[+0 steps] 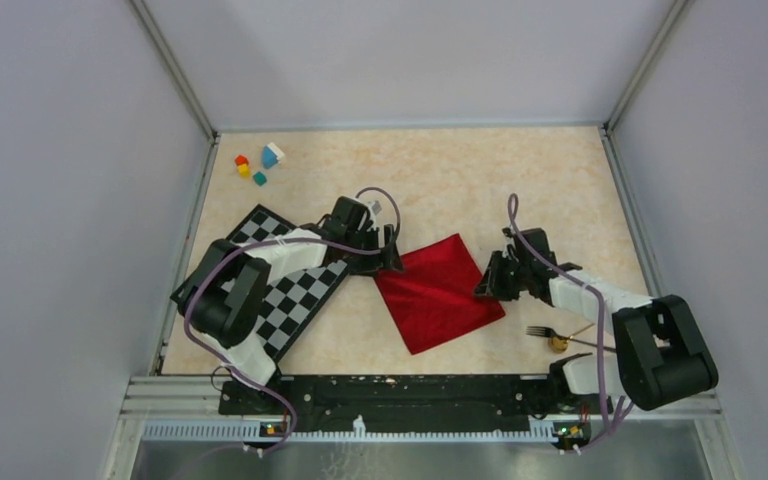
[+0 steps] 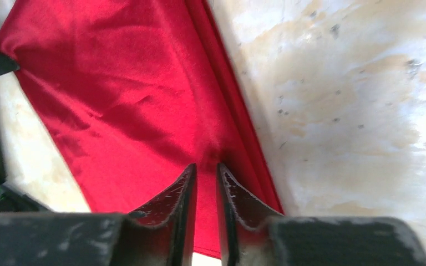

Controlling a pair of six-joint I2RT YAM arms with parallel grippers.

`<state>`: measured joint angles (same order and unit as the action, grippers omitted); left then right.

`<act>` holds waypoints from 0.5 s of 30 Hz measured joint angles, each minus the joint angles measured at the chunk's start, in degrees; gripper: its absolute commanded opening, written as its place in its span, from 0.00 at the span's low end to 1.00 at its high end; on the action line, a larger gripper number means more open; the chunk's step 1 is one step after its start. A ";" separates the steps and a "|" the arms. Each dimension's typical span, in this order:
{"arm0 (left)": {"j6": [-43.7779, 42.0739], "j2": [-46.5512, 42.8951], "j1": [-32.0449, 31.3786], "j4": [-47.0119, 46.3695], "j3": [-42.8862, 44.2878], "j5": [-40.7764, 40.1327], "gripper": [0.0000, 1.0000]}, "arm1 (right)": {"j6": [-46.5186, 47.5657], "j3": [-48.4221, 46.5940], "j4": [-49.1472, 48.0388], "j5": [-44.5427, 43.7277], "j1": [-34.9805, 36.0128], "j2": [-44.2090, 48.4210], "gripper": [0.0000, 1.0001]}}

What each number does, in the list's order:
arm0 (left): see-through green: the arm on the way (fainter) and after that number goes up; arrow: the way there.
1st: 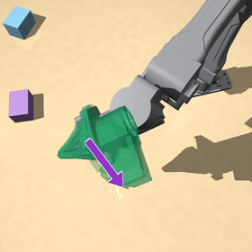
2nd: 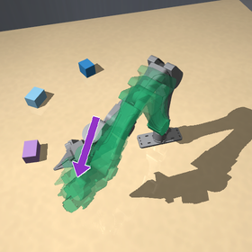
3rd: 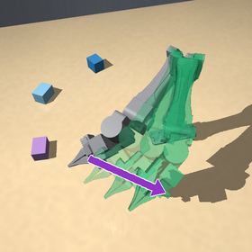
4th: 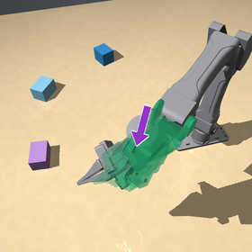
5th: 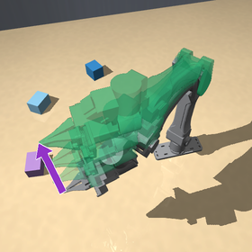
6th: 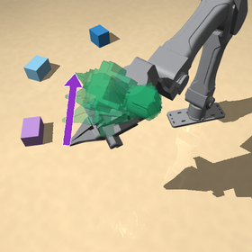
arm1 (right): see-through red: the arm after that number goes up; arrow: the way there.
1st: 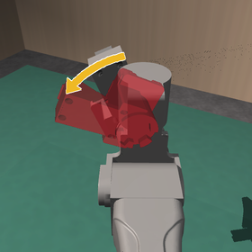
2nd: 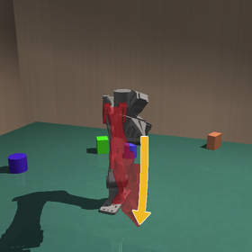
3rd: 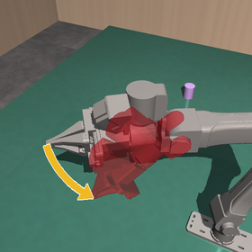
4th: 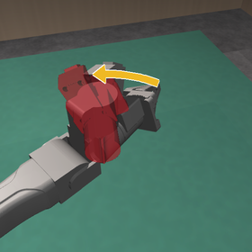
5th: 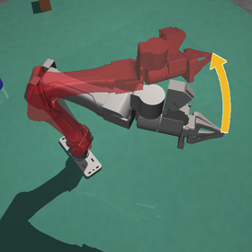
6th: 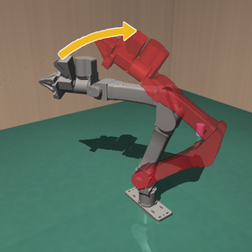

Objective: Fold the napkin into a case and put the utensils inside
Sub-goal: Smooth out the lower triangle-folded napkin at the center of the board, then pick up the lower triangle-folded napkin from the center of the board.

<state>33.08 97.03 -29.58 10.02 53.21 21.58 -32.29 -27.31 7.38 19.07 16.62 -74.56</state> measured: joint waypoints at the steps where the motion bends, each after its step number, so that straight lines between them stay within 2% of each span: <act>1: -0.02 -0.04 -0.22 0.07 0.11 0.02 0.89 | 0.85 -0.61 0.76 -0.61 0.09 0.09 0.31; 3: -0.13 -0.63 -0.46 0.81 0.26 0.00 0.93 | 2.93 -2.84 4.35 -3.69 1.49 0.68 0.49; 5: -0.39 -2.93 -0.39 3.32 0.26 -0.72 0.97 | 4.68 -6.73 9.81 -9.18 5.38 1.75 0.76; 6: -0.55 -4.42 -0.26 4.42 0.26 -1.38 0.98 | 5.42 -9.01 12.37 -11.50 8.48 2.40 0.81; 8: -0.85 -9.38 0.57 6.78 0.26 -3.02 0.99 | 6.01 -13.92 16.41 -14.19 15.26 3.80 0.82; 11: -1.27 -21.70 4.87 9.68 0.04 -6.21 0.99 | 5.57 -20.65 21.33 -15.10 24.22 3.82 0.82; 15: 0.31 -42.27 11.93 11.98 -2.25 -14.10 0.99 | 1.75 -29.09 28.35 -18.32 38.82 -4.31 0.69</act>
<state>33.39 54.76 -17.65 22.00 50.96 7.49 -30.55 -56.40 35.73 0.75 55.44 -78.87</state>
